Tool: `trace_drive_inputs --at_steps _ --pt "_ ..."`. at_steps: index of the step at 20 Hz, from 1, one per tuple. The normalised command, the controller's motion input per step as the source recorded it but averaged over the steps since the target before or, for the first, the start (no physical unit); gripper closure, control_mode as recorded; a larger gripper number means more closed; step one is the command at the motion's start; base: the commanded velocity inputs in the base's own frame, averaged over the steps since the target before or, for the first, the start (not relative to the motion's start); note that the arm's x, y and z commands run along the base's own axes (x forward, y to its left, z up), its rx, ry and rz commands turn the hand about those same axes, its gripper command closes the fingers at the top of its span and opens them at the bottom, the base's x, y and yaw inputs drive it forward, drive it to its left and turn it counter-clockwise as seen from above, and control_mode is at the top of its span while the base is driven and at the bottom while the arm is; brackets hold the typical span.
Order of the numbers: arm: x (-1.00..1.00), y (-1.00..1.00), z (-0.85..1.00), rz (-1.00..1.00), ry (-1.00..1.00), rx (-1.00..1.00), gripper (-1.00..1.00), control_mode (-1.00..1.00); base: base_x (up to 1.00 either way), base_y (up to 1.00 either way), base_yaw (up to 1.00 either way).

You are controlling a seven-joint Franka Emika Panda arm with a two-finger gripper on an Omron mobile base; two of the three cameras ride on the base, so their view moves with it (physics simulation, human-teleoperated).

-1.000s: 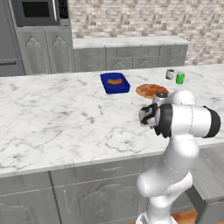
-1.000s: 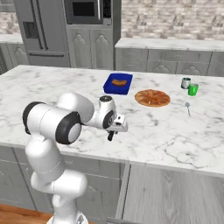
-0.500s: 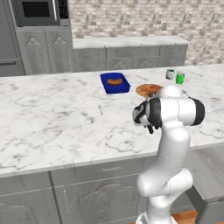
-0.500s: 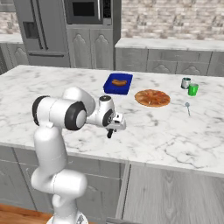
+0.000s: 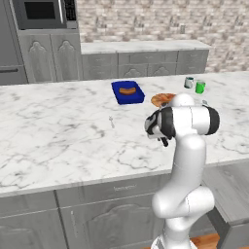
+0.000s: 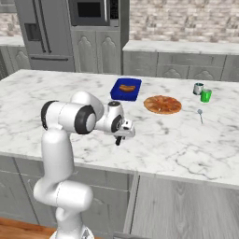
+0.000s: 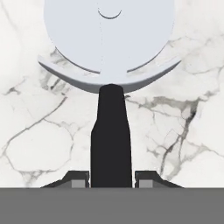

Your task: Take the pizza cutter from the drawer on the right and place it on the dining counter for cutting.

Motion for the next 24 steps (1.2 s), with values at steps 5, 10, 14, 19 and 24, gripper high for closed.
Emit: trace_drive_inputs --at_steps 5,10,14,19,24 --pt "0.17 0.02 -0.14 0.01 0.0 0.0 -1.0 -1.0 0.0 0.0 0.0" --pt "0.0 0.0 0.0 0.0 0.0 0.0 -1.0 -1.0 0.0 0.0 0.0" --pt "0.0 0.0 0.07 0.0 0.0 0.0 -1.0 -1.0 0.0 0.0 0.0" --pt "-0.12 0.09 0.58 -0.01 -0.03 0.0 -1.0 -1.0 0.0 0.0 0.0" --pt "-0.65 0.03 0.87 -0.01 -0.03 0.0 -1.0 -1.0 0.0 0.0 0.0"
